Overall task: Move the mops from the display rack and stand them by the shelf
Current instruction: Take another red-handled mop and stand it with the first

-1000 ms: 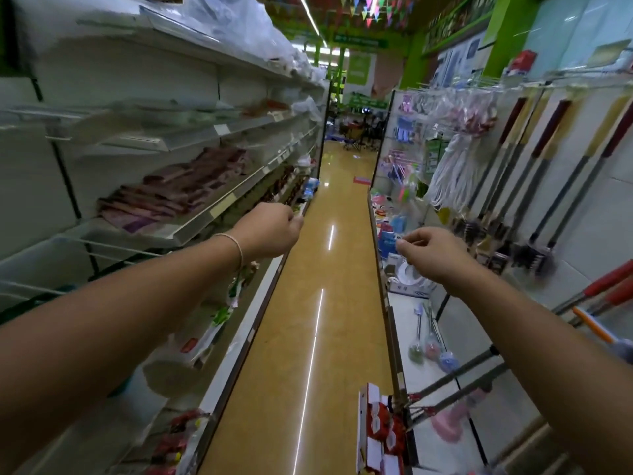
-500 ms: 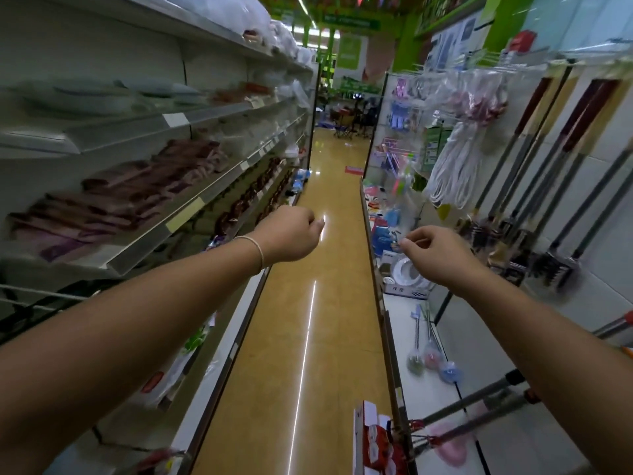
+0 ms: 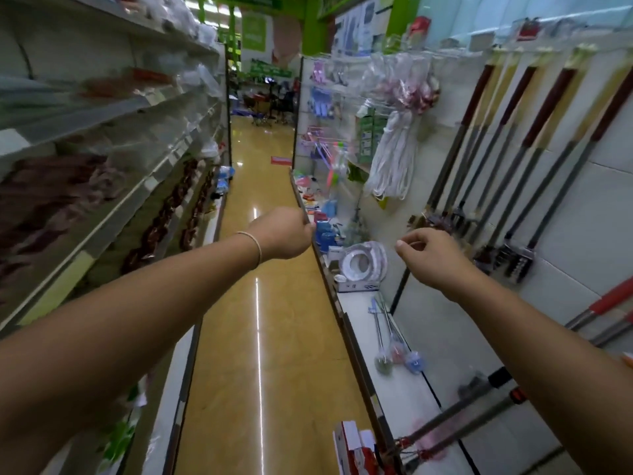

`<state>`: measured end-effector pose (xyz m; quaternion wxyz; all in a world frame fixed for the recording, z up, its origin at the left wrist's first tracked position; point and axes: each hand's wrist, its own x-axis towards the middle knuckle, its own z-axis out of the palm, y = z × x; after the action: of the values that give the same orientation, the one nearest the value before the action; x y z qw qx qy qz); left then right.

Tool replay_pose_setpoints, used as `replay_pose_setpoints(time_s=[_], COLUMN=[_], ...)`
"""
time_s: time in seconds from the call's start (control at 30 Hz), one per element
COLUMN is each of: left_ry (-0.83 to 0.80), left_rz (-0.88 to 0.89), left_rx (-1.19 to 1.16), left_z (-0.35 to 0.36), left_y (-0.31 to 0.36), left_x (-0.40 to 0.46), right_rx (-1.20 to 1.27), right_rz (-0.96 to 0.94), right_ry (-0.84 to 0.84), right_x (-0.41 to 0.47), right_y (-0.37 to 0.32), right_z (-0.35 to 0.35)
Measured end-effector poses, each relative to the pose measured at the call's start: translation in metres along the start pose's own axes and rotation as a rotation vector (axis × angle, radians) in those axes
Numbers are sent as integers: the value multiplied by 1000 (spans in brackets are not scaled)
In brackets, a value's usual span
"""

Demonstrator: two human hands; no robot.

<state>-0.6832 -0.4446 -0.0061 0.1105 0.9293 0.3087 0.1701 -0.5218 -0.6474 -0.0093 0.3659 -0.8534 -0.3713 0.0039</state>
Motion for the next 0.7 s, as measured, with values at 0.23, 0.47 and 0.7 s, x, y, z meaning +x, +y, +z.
replay_pose_setpoints(time_s=[0.23, 0.47, 0.7], left_ry=[-60, -164, -175], left_rz=[152, 267, 356], left_rx=[-74, -109, -134], left_z=[52, 108, 120], left_y=[23, 85, 152], left_x=[69, 123, 188], right_rx=[-28, 0, 10], right_rz=[171, 283, 339], right_ry=[89, 117, 170], right_x=[30, 63, 114], right_y=[51, 120, 173], right_z=[-4, -25, -68])
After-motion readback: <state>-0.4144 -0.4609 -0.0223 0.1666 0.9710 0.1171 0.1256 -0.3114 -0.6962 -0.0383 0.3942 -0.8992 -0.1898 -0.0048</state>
